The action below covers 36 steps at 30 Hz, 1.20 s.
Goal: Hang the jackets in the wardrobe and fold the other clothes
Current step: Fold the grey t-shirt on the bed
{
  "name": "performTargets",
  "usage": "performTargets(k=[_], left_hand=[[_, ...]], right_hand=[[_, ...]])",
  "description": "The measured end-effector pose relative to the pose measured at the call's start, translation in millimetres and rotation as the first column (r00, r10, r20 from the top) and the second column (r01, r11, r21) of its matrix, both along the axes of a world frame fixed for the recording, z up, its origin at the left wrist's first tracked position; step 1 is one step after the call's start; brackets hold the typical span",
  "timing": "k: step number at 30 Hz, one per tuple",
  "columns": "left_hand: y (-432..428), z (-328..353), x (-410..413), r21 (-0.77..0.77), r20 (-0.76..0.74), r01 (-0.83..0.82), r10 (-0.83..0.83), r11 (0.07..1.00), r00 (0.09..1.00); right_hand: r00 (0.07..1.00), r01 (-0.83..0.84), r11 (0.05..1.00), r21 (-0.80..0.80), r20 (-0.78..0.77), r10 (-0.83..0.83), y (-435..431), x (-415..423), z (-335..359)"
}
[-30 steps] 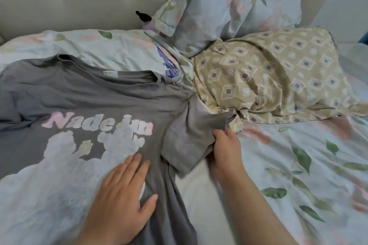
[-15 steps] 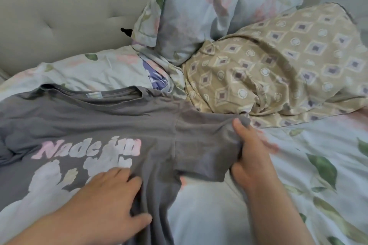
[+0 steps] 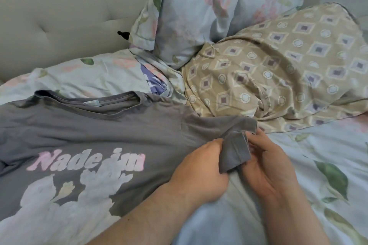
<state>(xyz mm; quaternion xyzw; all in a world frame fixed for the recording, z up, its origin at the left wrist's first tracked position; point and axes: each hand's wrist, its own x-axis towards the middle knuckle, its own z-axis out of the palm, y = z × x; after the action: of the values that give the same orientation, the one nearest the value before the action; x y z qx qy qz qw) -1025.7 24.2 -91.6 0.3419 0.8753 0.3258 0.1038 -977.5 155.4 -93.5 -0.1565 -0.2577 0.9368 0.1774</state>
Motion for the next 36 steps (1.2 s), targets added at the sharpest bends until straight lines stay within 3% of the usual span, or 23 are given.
performTargets(k=[2,4,5,6,7,8,10,12,15,18,20,24,26,27,28,29,30,31,32,34,36], left_hand=[[2,4,-1,0.148,0.123,-0.113,0.095,0.982,0.988],[4,8,-5,0.335,0.417,-0.353,0.198,0.874,0.887],[3,11,-11,0.39,0.615,-0.519,0.204,0.761,0.762],[0,15,-17,0.385,0.8,-0.686,0.147,0.617,0.581],[-4,20,-23,0.341,0.913,-0.813,0.042,0.472,0.406],[-12,24,-28,0.295,0.955,-0.89,-0.068,0.348,0.29],[-30,26,-36,0.292,0.947,-0.942,-0.188,0.169,0.26],[-50,22,-36,0.296,0.932,-0.955,-0.225,0.024,0.283],[-68,6,-26,0.228,0.949,-0.972,-0.213,-0.049,0.233],[-80,-7,-17,0.187,0.956,-0.982,-0.226,-0.021,0.187],[-89,-10,-17,0.225,0.956,-0.973,-0.199,0.039,0.213],[-109,-1,-43,0.307,0.95,-0.95,-0.072,0.058,0.303],[-115,8,-68,0.289,0.921,-0.956,0.254,0.058,0.294],[-116,10,-81,0.323,0.787,-0.94,0.521,0.111,0.332],[-114,13,-94,0.367,0.512,-0.899,0.756,0.237,0.408],[-109,17,-104,0.392,0.146,-0.797,0.824,0.46,0.548],[-99,21,-113,0.342,-0.152,-0.612,0.685,0.713,0.712],[-86,25,-118,0.195,-0.287,-0.399,0.441,0.896,0.85],[-71,26,-124,-0.009,-0.298,-0.22,0.207,0.976,0.932],[-43,25,-135,-0.404,-0.172,-0.019,-0.056,0.914,0.983],[-25,24,-144,-0.578,-0.119,-0.001,-0.083,0.816,0.989]], right_hand=[[0.995,-0.03,1.0,-0.005,-0.095,0.03,-2,1,2],[0.992,-0.025,0.999,-0.026,-0.123,0.022,-6,3,3],[0.995,-0.004,1.0,-0.011,-0.103,0.003,-8,3,3],[0.997,0.021,1.0,0.022,-0.071,-0.019,-12,2,4],[0.999,0.046,0.996,0.076,-0.032,-0.044,-16,1,3],[0.998,0.059,0.986,0.154,0.007,-0.061,-21,-1,2],[0.995,0.029,0.924,0.382,0.077,-0.063,-37,-4,-2],[0.992,-0.043,0.778,0.627,0.122,-0.043,-54,-4,-6],[0.981,-0.174,0.482,0.859,0.192,0.013,-69,-4,-13],[0.968,-0.244,0.019,0.97,0.242,0.064,-73,-7,-22],[0.959,-0.248,-0.179,0.952,0.267,0.09,-74,-8,-24],[0.945,-0.283,-0.266,0.922,0.315,0.086,-72,-9,-27],[0.936,-0.297,-0.305,0.905,0.339,0.093,-72,-9,-29],[0.934,-0.299,-0.325,0.897,0.345,0.095,-72,-9,-29],[0.932,-0.299,-0.342,0.891,0.349,0.096,-72,-8,-28],[0.933,-0.296,-0.346,0.89,0.347,0.093,-73,-8,-28],[0.936,-0.294,-0.342,0.893,0.342,0.087,-74,-8,-27],[0.941,-0.291,-0.324,0.9,0.33,0.072,-75,-7,-26],[0.947,-0.288,-0.299,0.91,0.317,0.053,-77,-6,-25],[0.959,-0.268,-0.287,0.92,0.283,0.011,-82,-3,-21],[0.948,-0.291,-0.377,0.879,0.317,0.009,-91,-1,-15]])
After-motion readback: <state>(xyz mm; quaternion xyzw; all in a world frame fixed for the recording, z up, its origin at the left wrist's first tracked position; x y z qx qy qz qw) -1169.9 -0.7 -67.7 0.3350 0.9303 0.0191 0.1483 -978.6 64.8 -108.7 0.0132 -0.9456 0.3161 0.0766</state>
